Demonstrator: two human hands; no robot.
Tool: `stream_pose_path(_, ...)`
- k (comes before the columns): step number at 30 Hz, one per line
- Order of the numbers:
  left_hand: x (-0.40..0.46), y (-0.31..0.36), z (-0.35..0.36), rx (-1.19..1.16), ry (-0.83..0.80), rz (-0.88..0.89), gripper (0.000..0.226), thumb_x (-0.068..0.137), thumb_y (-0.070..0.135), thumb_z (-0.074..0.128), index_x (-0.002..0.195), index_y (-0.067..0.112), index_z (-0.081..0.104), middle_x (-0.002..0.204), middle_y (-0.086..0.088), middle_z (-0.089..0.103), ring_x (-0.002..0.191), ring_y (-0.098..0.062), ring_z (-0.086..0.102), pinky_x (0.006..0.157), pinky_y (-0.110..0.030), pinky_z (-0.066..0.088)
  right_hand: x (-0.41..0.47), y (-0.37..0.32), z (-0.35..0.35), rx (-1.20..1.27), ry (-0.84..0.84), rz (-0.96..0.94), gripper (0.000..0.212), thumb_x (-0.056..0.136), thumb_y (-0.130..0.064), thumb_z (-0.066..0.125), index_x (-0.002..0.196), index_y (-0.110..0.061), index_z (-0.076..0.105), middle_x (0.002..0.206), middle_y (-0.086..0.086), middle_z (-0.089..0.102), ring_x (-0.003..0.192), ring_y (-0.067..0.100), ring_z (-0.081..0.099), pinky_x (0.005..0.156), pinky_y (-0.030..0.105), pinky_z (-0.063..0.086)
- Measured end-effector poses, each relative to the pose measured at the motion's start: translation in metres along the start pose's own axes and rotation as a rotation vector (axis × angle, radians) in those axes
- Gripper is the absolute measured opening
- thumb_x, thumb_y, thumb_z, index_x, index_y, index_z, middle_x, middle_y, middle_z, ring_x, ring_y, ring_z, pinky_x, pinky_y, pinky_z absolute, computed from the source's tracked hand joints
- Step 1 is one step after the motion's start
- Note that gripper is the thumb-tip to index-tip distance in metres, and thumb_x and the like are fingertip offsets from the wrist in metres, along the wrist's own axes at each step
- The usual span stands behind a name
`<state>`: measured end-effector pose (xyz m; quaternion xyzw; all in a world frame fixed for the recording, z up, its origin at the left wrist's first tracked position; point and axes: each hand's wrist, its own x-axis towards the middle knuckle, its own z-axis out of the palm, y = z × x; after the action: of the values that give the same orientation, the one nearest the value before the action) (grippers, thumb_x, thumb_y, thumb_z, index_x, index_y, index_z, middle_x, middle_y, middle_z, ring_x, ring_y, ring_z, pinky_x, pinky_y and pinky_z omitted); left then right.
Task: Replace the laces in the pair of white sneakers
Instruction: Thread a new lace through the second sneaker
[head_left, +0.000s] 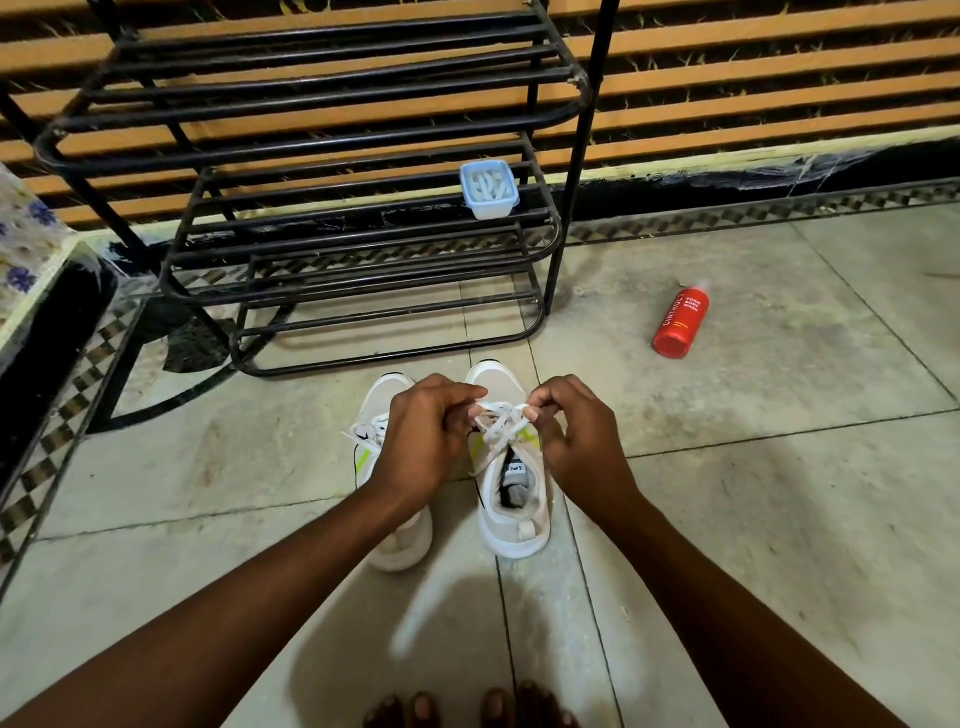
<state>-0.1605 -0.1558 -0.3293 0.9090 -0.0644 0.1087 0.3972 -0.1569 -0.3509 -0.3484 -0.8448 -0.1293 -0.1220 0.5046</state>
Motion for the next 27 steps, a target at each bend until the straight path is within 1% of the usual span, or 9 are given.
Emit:
stream_pose_path(4,-0.003,-0.003,-0.005,0.080,0.008,0.021,0.027,0.090,-0.003,0.059,0.085,0.022,0.069,0.081,0.004,0.059,0.075,-0.015,0.060,0.069,-0.025,0.047,-0.002,0.007,-0.005,-0.013,0.006,0.156,0.011,0.089,-0.009,0.071,0.084,-0.018,0.068,0.072,-0.011,0.067,0.071,0.007,0.064,0.066,0.018,0.047)
stream_pose_path(7,-0.002,-0.001,-0.001,0.051,0.034,-0.097,0.027,0.095,-0.002,0.058,0.083,0.023,0.056,0.076,0.009,0.060,0.074,-0.012,0.059,0.065,-0.019,0.043,-0.006,0.004,-0.005,0.032,-0.012,0.141,0.011,0.090,-0.007,0.071,0.090,-0.018,0.073,0.078,-0.013,0.071,0.072,0.005,0.068,0.070,0.020,0.053)
stream_pose_path(9,0.001,0.003,0.001,-0.079,0.047,-0.223,0.019,0.100,0.003,0.059,0.085,0.016,0.058,0.071,0.004,0.068,0.066,-0.011,0.064,0.062,-0.021,0.049,-0.006,0.002,-0.006,0.068,-0.025,0.092,0.015,0.091,-0.007,0.067,0.098,-0.016,0.077,0.089,-0.010,0.072,0.077,0.010,0.072,0.073,0.034,0.060)
stream_pose_path(11,0.005,0.013,0.002,-0.341,0.045,-0.357,0.011,0.101,0.002,0.060,0.090,0.004,0.063,0.072,-0.006,0.073,0.062,-0.014,0.068,0.060,-0.023,0.053,-0.004,-0.001,-0.006,0.084,-0.036,0.065,0.018,0.090,-0.007,0.067,0.099,-0.015,0.080,0.091,-0.007,0.073,0.078,0.013,0.073,0.072,0.044,0.061)
stream_pose_path(14,0.012,0.023,0.005,-0.524,-0.008,-0.394,0.007,0.099,-0.001,0.063,0.098,-0.008,0.064,0.068,-0.004,0.073,0.058,-0.015,0.068,0.056,-0.024,0.053,0.001,-0.010,-0.003,0.118,-0.034,0.002,0.017,0.086,-0.005,0.073,0.099,-0.013,0.081,0.092,-0.002,0.075,0.080,0.014,0.075,0.073,0.046,0.062)
stream_pose_path(17,0.018,0.025,0.011,-0.448,-0.046,-0.336,0.015,0.094,-0.003,0.066,0.086,0.009,0.071,0.070,0.000,0.073,0.068,-0.020,0.072,0.067,-0.035,0.058,0.005,-0.023,-0.001,0.089,-0.031,-0.170,0.015,0.086,-0.001,0.072,0.098,-0.007,0.080,0.094,0.004,0.075,0.079,0.014,0.074,0.070,0.041,0.062)
stream_pose_path(19,0.020,0.026,0.013,-0.416,-0.073,-0.331,0.018,0.088,0.008,0.063,0.080,0.022,0.071,0.073,0.000,0.074,0.076,-0.024,0.073,0.077,-0.044,0.059,0.010,-0.029,-0.003,-0.033,-0.015,-0.274,0.018,0.085,0.003,0.072,0.098,-0.008,0.080,0.089,0.004,0.073,0.074,0.014,0.071,0.067,0.036,0.059)
stream_pose_path(24,0.019,0.026,0.016,-0.425,-0.106,-0.362,0.010,0.083,0.027,0.062,0.084,0.022,0.069,0.078,-0.014,0.072,0.073,-0.028,0.067,0.073,-0.040,0.053,0.021,-0.027,-0.012,-0.278,-0.007,-0.357,0.019,0.083,0.001,0.074,0.098,-0.011,0.077,0.080,0.004,0.063,0.073,0.024,0.063,0.059,0.038,0.053)
stream_pose_path(27,0.022,0.024,0.016,-0.495,-0.094,-0.401,0.011,0.091,0.012,0.064,0.084,0.018,0.069,0.066,0.004,0.069,0.068,-0.015,0.067,0.070,-0.032,0.053,0.020,-0.024,-0.013,-0.308,-0.107,-0.436,0.020,0.084,0.000,0.072,0.101,-0.011,0.076,0.085,0.003,0.062,0.079,0.025,0.059,0.059,0.039,0.051)
